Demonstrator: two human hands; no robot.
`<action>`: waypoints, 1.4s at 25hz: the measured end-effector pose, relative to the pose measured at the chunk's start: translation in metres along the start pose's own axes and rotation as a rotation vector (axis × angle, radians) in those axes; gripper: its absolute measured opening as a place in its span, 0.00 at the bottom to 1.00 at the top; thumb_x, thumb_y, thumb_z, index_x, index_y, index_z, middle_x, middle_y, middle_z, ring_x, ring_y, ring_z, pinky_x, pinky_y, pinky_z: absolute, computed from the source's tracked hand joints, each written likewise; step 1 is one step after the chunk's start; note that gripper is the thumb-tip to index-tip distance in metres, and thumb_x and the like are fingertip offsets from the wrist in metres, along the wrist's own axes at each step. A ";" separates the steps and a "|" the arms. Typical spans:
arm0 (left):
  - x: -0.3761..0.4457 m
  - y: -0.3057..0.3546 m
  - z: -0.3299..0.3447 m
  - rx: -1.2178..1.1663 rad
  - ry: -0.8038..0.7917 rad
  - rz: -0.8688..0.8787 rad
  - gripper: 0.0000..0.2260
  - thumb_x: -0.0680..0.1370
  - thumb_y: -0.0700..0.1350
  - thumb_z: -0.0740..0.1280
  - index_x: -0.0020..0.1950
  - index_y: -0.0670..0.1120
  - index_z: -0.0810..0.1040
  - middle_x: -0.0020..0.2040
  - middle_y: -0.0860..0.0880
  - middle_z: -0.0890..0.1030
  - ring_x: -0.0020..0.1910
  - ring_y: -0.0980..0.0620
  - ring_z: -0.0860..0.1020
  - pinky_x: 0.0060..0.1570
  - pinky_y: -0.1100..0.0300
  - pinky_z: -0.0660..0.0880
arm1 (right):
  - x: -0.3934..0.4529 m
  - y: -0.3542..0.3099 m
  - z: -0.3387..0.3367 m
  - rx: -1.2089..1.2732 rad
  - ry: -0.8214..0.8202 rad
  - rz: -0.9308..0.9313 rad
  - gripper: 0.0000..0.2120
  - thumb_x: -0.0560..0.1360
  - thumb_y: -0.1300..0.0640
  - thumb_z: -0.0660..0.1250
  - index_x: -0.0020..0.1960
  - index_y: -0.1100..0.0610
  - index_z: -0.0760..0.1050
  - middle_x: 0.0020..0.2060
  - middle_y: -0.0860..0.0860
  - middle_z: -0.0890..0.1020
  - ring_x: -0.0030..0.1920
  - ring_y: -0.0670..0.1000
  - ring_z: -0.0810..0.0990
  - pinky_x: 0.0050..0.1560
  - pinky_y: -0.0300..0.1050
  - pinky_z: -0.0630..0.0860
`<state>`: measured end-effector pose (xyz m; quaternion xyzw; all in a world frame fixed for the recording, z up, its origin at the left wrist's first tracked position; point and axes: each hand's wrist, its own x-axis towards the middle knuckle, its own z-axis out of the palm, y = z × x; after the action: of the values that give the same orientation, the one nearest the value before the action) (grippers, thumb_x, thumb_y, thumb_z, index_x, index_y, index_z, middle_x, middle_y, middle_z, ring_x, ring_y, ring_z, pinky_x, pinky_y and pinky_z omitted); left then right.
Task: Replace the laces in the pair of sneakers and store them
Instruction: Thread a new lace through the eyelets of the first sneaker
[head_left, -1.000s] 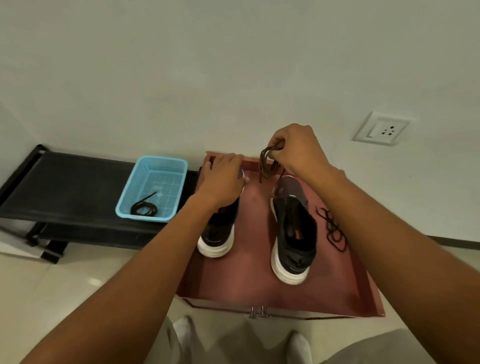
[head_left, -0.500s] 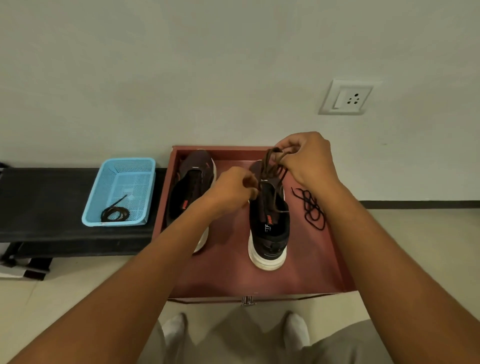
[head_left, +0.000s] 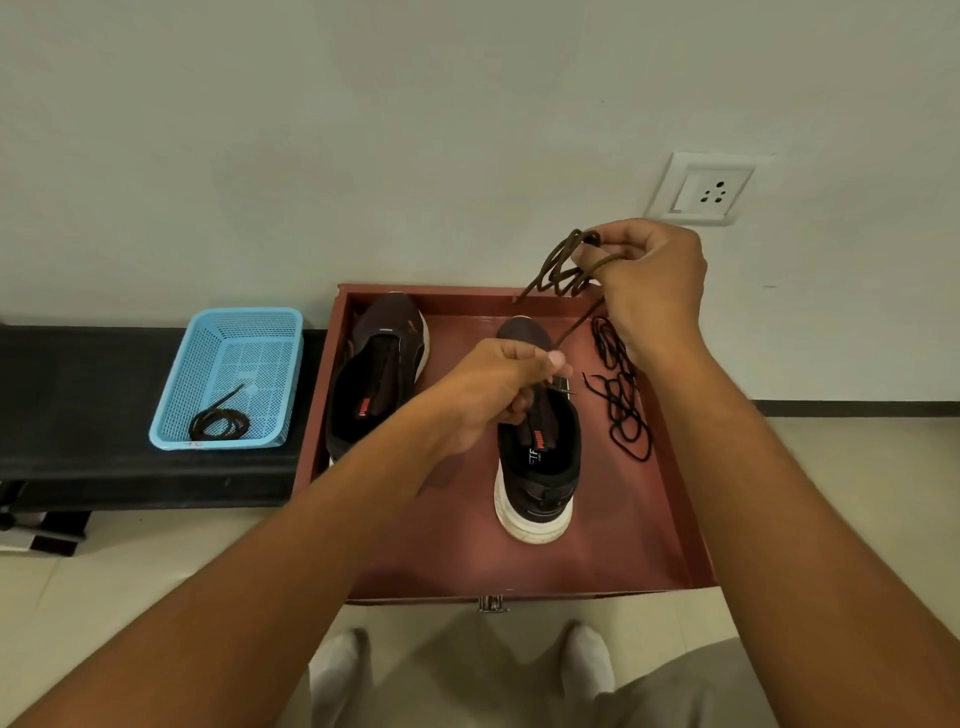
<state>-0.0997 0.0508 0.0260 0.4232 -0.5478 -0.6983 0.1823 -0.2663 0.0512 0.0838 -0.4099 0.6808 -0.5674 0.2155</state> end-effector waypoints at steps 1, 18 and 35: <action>-0.001 -0.001 -0.001 0.027 0.017 0.011 0.09 0.83 0.48 0.68 0.49 0.46 0.86 0.44 0.43 0.74 0.30 0.57 0.67 0.34 0.63 0.68 | 0.000 0.001 0.000 0.017 0.022 -0.005 0.06 0.71 0.61 0.79 0.48 0.56 0.86 0.36 0.49 0.87 0.38 0.48 0.87 0.44 0.46 0.85; 0.008 -0.002 -0.053 0.411 0.674 0.250 0.05 0.80 0.43 0.71 0.45 0.48 0.85 0.40 0.53 0.84 0.43 0.58 0.82 0.44 0.65 0.75 | -0.009 0.032 -0.056 -0.278 -0.441 0.363 0.05 0.76 0.63 0.75 0.50 0.64 0.83 0.41 0.62 0.86 0.31 0.50 0.83 0.33 0.40 0.82; 0.004 -0.013 -0.010 0.685 0.217 0.052 0.08 0.78 0.43 0.69 0.41 0.45 0.74 0.37 0.50 0.76 0.36 0.50 0.76 0.37 0.58 0.74 | -0.029 0.048 -0.024 -0.702 -0.708 0.308 0.10 0.75 0.50 0.77 0.51 0.56 0.83 0.40 0.54 0.87 0.39 0.52 0.86 0.46 0.48 0.85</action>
<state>-0.0913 0.0460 0.0121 0.5173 -0.7381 -0.4203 0.1044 -0.2831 0.0897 0.0394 -0.5193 0.7679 -0.0932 0.3634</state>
